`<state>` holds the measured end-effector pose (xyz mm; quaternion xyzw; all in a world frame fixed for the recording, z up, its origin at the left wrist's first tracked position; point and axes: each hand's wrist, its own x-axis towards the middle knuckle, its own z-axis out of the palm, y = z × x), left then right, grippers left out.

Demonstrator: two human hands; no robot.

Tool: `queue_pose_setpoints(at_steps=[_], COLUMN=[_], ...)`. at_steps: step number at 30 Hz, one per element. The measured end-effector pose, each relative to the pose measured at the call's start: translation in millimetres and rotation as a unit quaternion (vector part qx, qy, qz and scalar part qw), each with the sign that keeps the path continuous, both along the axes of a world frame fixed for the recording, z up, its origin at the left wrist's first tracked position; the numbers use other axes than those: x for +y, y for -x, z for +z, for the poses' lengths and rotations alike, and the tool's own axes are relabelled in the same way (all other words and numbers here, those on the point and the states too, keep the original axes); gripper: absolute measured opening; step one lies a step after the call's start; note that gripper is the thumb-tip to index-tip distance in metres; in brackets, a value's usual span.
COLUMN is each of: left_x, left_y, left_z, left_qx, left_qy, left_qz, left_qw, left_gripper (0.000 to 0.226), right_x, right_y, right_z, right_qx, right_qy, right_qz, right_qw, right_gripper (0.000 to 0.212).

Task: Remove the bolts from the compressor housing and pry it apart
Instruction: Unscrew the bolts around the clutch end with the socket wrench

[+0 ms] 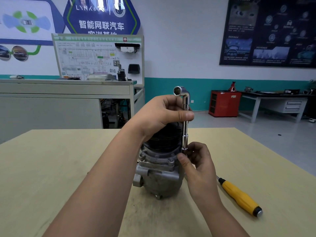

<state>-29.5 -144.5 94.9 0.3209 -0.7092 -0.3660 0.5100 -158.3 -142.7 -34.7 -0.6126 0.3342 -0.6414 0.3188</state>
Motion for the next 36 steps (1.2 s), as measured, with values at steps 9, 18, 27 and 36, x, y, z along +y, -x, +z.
queue_pose_setpoints(at_steps=[9,18,27,36], left_x=[3.0,2.6,3.2,2.7], left_y=[-0.2,-4.7,-3.8,-1.3], left_z=[0.5,0.6,-0.2,0.3], left_qx=[-0.044,-0.041,-0.002,0.002], left_qy=[0.005,-0.017,-0.025,-0.011], left_qz=[-0.034,-0.095,-0.060,-0.035], left_qw=[0.998,0.995,0.998,0.999], left_gripper=[0.008,0.023,0.012,0.009], right_x=[0.3,2.3,0.1,-0.9], right_y=[0.6,0.5,0.7,-3.0], right_z=[0.6,4.3,5.0,-0.9], right_qx=[0.000,0.028,0.027,-0.006], right_qy=[0.007,0.027,0.033,0.017], right_qz=[0.001,0.005,0.010,0.004], right_qw=[1.000,0.999,0.999,1.000], right_gripper=[0.017,0.018,0.018,0.025])
